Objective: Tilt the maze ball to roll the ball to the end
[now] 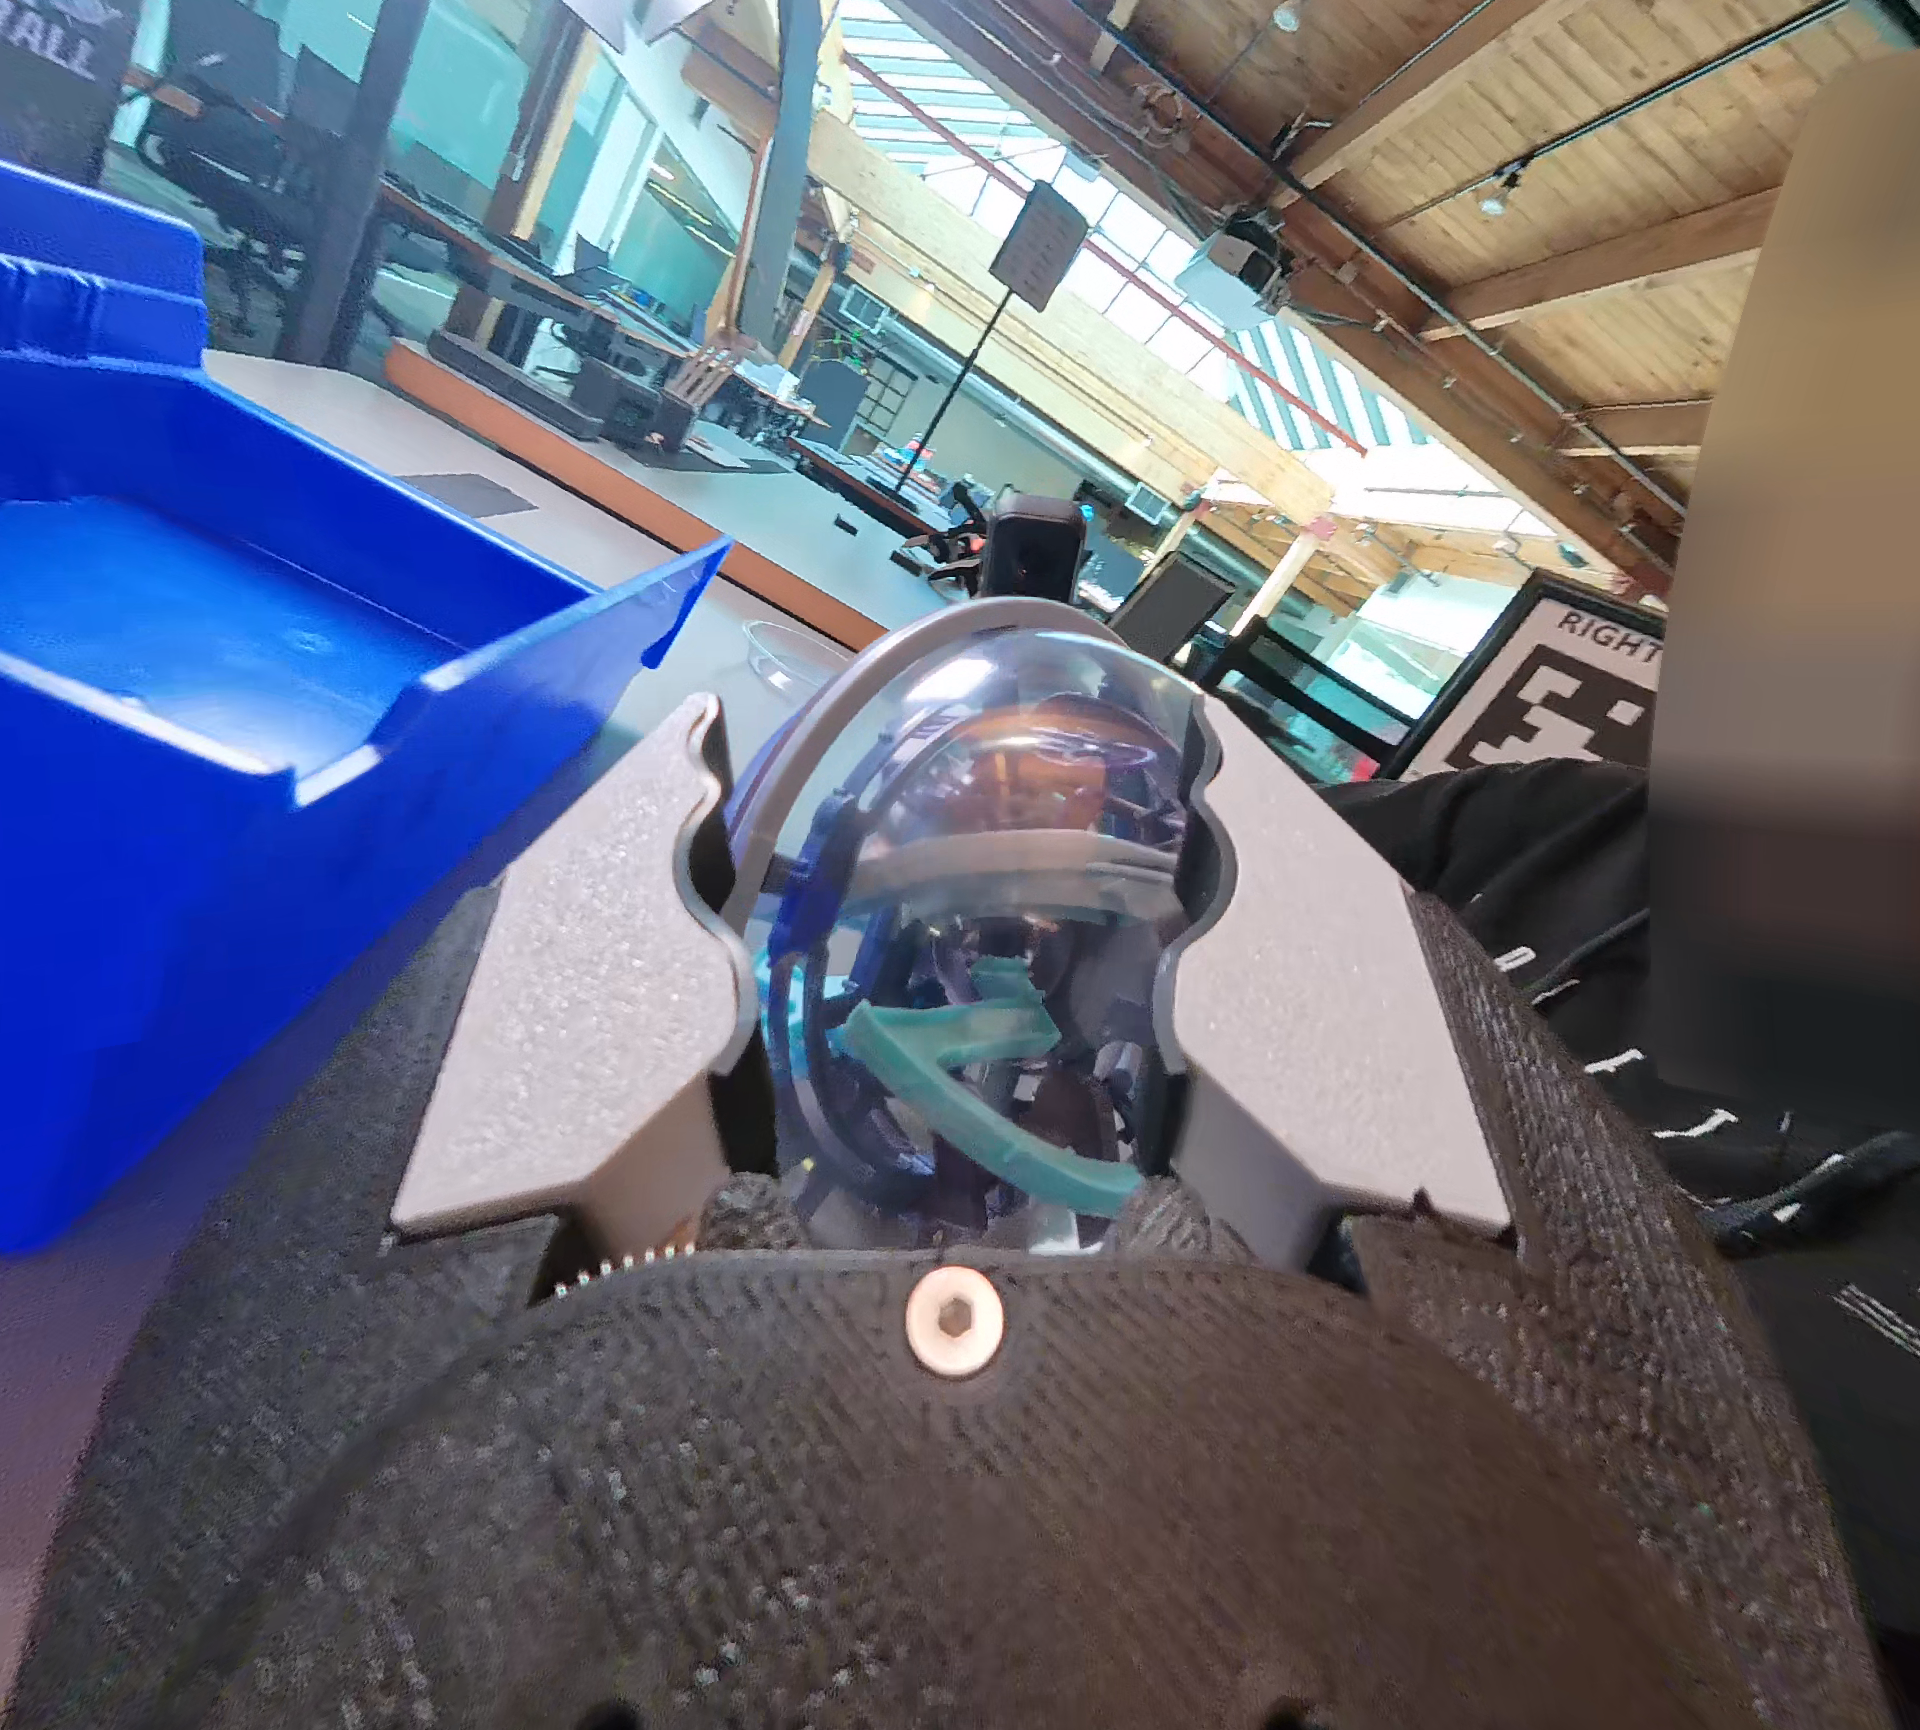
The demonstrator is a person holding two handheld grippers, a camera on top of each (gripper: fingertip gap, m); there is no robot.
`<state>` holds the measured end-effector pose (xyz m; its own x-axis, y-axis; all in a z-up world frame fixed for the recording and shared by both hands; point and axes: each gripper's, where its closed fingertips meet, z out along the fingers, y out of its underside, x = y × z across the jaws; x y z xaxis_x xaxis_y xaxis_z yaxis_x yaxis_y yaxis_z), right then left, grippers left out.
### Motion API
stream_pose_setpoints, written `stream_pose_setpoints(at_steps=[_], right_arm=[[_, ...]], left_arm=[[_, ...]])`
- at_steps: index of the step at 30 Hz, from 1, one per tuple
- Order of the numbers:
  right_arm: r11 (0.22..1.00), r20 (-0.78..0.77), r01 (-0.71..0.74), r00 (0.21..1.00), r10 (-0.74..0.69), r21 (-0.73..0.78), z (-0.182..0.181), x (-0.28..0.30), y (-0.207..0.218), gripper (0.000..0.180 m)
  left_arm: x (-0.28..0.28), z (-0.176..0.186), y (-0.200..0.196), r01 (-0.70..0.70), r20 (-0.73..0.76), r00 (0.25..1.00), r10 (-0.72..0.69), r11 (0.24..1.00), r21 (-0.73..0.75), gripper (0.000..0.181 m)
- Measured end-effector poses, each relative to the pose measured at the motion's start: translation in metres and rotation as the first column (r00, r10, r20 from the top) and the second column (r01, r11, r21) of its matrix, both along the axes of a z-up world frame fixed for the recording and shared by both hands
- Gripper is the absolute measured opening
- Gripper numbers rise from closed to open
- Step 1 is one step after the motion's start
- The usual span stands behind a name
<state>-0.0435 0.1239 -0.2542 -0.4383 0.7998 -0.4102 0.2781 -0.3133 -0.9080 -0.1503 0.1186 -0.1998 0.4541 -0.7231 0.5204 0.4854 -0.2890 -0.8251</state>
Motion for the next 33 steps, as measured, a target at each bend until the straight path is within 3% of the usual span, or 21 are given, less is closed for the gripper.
stream_pose_setpoints(at_steps=[3, 6, 9, 12, 14, 33], right_arm=[[1.000, -0.003, -0.004, 1.000, 0.004, 0.014, 0.000, 0.001, -0.001, 0.068], [0.999, -0.008, -0.001, 1.000, 0.002, 0.049, -0.001, 0.001, -0.003, 0.069], [0.996, -0.016, 0.003, 1.000, -0.001, 0.088, -0.002, 0.001, -0.005, 0.069], [0.994, -0.026, 0.003, 1.000, 0.000, 0.109, -0.001, 0.001, -0.008, 0.068], [0.992, -0.037, 0.003, 0.999, 0.002, 0.125, 0.000, 0.003, -0.010, 0.068], [0.975, -0.071, -0.014, 0.997, 0.030, 0.220, 0.000, 0.011, -0.019, 0.068]], left_arm=[[-0.002, 0.012, -0.004, -0.047, -0.058, 0.997, 0.046, 0.999, -0.009, 0.098], [0.004, 0.013, -0.017, -0.128, -0.260, 0.959, 0.114, 0.991, -0.038, 0.115], [0.020, -0.009, -0.034, -0.182, -0.489, 0.863, 0.125, 0.981, -0.070, 0.135], [0.035, -0.029, -0.038, -0.209, -0.560, 0.818, 0.132, 0.975, -0.075, 0.148], [0.034, -0.040, -0.036, -0.227, -0.594, 0.792, 0.139, 0.971, -0.076, 0.145], [0.027, -0.044, -0.036, -0.067, -0.436, 0.897, 0.075, 0.997, 0.033, 0.140]])
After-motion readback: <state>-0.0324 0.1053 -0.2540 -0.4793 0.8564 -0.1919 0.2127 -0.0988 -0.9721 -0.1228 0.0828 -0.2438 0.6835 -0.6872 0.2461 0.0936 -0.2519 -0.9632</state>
